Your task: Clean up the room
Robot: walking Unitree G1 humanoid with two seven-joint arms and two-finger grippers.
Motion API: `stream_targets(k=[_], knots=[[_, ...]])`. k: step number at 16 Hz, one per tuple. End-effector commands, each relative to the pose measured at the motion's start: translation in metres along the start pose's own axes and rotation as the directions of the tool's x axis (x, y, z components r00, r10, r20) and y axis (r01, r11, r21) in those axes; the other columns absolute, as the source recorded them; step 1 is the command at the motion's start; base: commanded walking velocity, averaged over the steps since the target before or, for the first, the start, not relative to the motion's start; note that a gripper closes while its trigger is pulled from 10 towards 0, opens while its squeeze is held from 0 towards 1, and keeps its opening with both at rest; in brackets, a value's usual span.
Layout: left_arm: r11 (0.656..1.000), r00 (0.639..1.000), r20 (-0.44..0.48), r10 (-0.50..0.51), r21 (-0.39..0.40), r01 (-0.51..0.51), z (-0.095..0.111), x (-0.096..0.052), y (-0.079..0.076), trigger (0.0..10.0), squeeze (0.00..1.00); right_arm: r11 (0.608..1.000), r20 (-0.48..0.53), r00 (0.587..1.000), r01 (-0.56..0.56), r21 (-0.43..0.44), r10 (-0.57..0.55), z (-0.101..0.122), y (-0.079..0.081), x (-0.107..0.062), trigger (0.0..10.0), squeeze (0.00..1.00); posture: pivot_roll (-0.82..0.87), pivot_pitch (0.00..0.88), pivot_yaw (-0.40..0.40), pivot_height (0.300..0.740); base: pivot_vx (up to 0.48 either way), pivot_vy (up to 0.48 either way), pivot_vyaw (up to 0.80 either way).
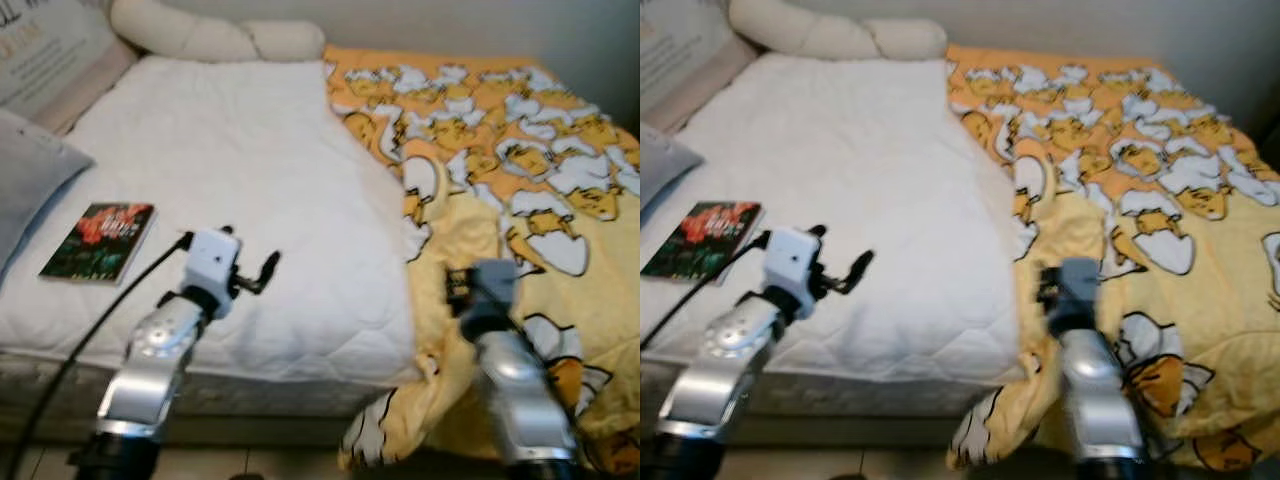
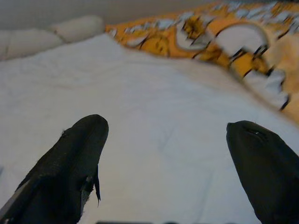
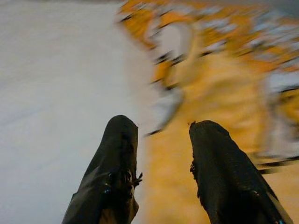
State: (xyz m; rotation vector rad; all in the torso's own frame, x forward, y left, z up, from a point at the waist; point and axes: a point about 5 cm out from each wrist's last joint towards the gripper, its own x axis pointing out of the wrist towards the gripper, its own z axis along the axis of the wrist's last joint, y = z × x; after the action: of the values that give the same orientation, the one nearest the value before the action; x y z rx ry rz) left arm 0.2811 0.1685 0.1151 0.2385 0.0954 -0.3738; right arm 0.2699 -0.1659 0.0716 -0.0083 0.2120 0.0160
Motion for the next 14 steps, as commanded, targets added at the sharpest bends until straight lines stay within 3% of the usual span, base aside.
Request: stream_targets(k=[1, 3, 5, 6, 7, 9, 10, 11, 14], knots=[[0.997, 0.997, 0.005, -0.071, 0.006, 0.071, 0.002, 0.000, -0.009, 10.0, 0.00, 1.000, -0.061, 0.998, 0.006, -0.002, -0.006, -0.007, -0.009, 0.002, 10.0, 1.00, 0.07, 0.000, -0.015, 0.740, 0.000, 0.000, 0.00], [0.989, 0.989, -0.008, -0.145, 0.021, 0.145, 0.002, -0.001, -0.014, 10.0, 0.00, 0.999, -0.126, 0.992, 0.007, -0.033, -0.012, -0.013, -0.011, 0.011, 10.0, 1.00, 0.07, 0.000, -0.014, 0.740, 0.000, 0.000, 0.00], [0.960, 0.961, -0.047, -0.271, 0.051, 0.274, 0.001, -0.004, -0.020, 10.0, 0.00, 0.997, -0.216, 0.976, -0.009, -0.082, -0.009, -0.021, -0.011, 0.033, 10.0, 1.00, 0.09, 0.031, -0.001, 0.740, 0.000, 0.000, 0.00], [0.955, 0.956, -0.053, -0.290, 0.055, 0.293, 0.001, -0.005, -0.021, 10.0, 0.00, 0.995, -0.230, 0.973, -0.020, -0.096, -0.003, -0.022, -0.011, 0.036, 10.0, 1.00, 0.09, 0.031, -0.001, 0.740, 0.000, 0.000, 0.00], [0.924, 0.925, -0.078, -0.371, 0.075, 0.376, 0.003, -0.012, -0.025, 10.0, 0.00, 0.990, -0.273, 0.962, -0.019, -0.141, -0.021, -0.022, -0.013, 0.050, 10.0, 1.00, 0.12, 0.063, 0.006, 0.740, 0.000, 0.000, 0.00], [0.899, 0.902, -0.101, -0.420, 0.087, 0.429, 0.004, -0.019, -0.028, 10.0, 0.00, 0.988, -0.303, 0.952, -0.001, -0.152, -0.045, -0.023, -0.017, 0.059, 10.0, 1.00, 0.14, 0.097, 0.007, 0.740, 0.000, 0.000, 0.00], [0.888, 0.891, -0.111, -0.441, 0.089, 0.451, 0.005, -0.023, -0.029, 10.0, 0.00, 0.993, -0.324, 0.946, -0.007, -0.118, -0.031, -0.025, -0.016, 0.061, 10.0, 0.73, 0.16, 0.127, 0.005, 0.740, 0.000, 0.000, 0.00], [0.870, 0.872, -0.123, -0.474, 0.087, 0.486, 0.008, -0.032, -0.031, 10.0, 0.00, 0.994, -0.348, 0.937, -0.038, -0.104, -0.001, -0.029, -0.013, 0.063, 10.0, 0.00, 0.19, 0.157, 0.005, 0.740, 0.000, 0.000, 0.00], [0.858, 0.855, -0.155, -0.494, 0.074, 0.509, 0.009, -0.048, -0.033, 10.0, 0.00, 0.988, -0.322, 0.937, -0.151, -0.031, 0.133, -0.027, 0.002, 0.067, 10.0, 0.00, 0.22, 0.201, 0.007, 0.740, 0.000, 0.000, 0.00]])
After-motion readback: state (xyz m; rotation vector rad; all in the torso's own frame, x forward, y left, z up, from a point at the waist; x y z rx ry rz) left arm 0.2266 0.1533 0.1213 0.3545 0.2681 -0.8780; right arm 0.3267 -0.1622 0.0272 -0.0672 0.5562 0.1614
